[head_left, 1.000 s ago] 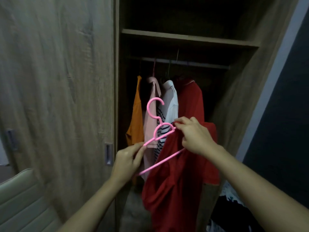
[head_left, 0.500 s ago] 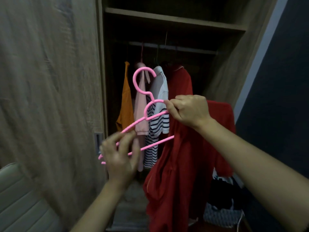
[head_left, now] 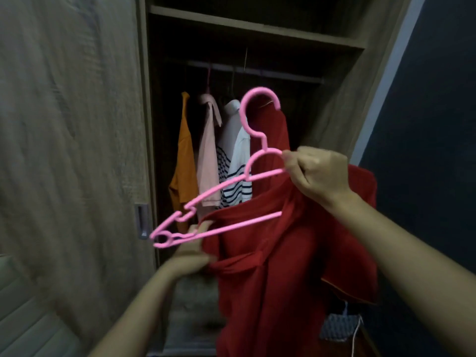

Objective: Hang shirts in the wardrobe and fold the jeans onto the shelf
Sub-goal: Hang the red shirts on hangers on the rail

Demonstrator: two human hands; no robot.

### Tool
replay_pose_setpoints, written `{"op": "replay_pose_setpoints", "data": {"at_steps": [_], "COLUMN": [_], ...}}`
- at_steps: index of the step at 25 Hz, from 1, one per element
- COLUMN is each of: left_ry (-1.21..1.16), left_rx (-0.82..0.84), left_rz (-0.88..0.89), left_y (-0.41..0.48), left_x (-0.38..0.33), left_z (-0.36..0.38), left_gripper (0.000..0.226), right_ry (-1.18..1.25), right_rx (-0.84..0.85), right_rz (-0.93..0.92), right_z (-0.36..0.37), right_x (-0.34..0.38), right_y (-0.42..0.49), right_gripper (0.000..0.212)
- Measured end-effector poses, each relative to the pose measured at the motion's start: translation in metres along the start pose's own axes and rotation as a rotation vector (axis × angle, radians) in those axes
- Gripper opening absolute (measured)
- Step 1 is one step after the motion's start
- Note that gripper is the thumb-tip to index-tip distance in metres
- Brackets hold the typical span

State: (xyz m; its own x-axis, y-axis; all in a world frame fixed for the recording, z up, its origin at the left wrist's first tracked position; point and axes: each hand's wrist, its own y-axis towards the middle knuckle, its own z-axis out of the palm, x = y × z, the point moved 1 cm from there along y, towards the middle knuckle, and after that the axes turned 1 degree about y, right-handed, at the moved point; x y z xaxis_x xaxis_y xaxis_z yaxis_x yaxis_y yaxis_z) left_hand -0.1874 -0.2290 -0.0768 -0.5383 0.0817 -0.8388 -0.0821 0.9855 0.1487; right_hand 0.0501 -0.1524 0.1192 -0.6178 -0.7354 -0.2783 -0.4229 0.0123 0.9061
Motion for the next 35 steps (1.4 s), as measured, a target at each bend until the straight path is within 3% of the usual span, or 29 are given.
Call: {"op": "replay_pose_setpoints", "data": {"at_steps": [2, 6, 9, 11, 13, 15, 17, 20, 21, 24, 26, 28, 30, 32, 34, 35], "left_ry": [-0.081, 0.286, 0.534, 0.631, 0.618, 0.607, 0.642, 0.582, 0.547, 0.444, 0.351, 0.337, 0.323, 0.361, 0.364, 0.375], "left_rx": [0.113, 0.237, 0.035, -0.174, -0.298, -0.478, -0.602, -0.401, -0.405, -0.547, -0.57, -0.568, -0.534, -0.551, -0.55, -0.538], "left_rz": [-0.044, -0.099, -0.18, -0.078, 0.213, 0.375, 0.347, 0.347, 0.371, 0.377, 0.389, 0.398, 0.397, 0.426, 0.438, 0.416], "left_y": [-0.005, -0.008, -0.006, -0.011, -0.025, -0.034, -0.034, -0.032, -0.034, -0.042, -0.048, -0.051, -0.049, -0.046, -0.046, -0.048], "left_x": [-0.003, -0.026, -0.066, -0.096, -0.108, -0.102, -0.087, -0.076, -0.075, -0.069, -0.067, -0.07, -0.067, -0.066, -0.071, -0.074], "left_z": [-0.037, -0.077, -0.07, -0.043, -0.022, -0.036, -0.067, -0.088, -0.088, -0.097, -0.109, -0.112, -0.114, -0.12, -0.131, -0.136], "left_gripper": [0.106, 0.086, 0.062, 0.05, 0.044, 0.045, 0.057, 0.057, 0.055, 0.032, 0.006, 0.013, 0.008, 0.017, 0.021, 0.034], "right_ry": [-0.034, -0.122, -0.14, -0.081, 0.028, 0.082, 0.142, 0.195, 0.189, 0.138, 0.257, 0.562, 0.679, 0.699, 0.683, 0.683], "right_rx": [0.054, 0.162, 0.26, 0.327, 0.362, 0.335, 0.273, 0.224, 0.216, 0.199, 0.352, 0.617, 0.75, 0.691, 0.596, 0.574], "right_rz": [0.031, -0.013, 0.032, 0.26, 0.452, 0.493, 0.488, 0.435, 0.42, 0.483, 0.542, 0.546, 0.491, 0.489, 0.559, 0.591], "right_z": [0.0, 0.013, 0.033, 0.04, 0.042, 0.035, 0.026, 0.024, 0.023, 0.018, 0.016, 0.014, 0.011, 0.011, 0.009, 0.008], "right_x": [-0.016, -0.022, 0.01, 0.027, 0.03, 0.025, 0.022, 0.023, 0.024, 0.015, -0.003, -0.018, -0.023, -0.024, -0.024, -0.025], "right_y": [-0.029, -0.082, -0.093, -0.082, -0.071, -0.063, -0.056, -0.049, -0.048, -0.055, -0.06, -0.059, -0.058, -0.063, -0.066, -0.068], "right_gripper": [0.061, 0.064, 0.065, 0.069, 0.068, 0.067, 0.066, 0.061, 0.058, 0.051, 0.054, 0.05, 0.034, 0.025, 0.032, 0.036]}}
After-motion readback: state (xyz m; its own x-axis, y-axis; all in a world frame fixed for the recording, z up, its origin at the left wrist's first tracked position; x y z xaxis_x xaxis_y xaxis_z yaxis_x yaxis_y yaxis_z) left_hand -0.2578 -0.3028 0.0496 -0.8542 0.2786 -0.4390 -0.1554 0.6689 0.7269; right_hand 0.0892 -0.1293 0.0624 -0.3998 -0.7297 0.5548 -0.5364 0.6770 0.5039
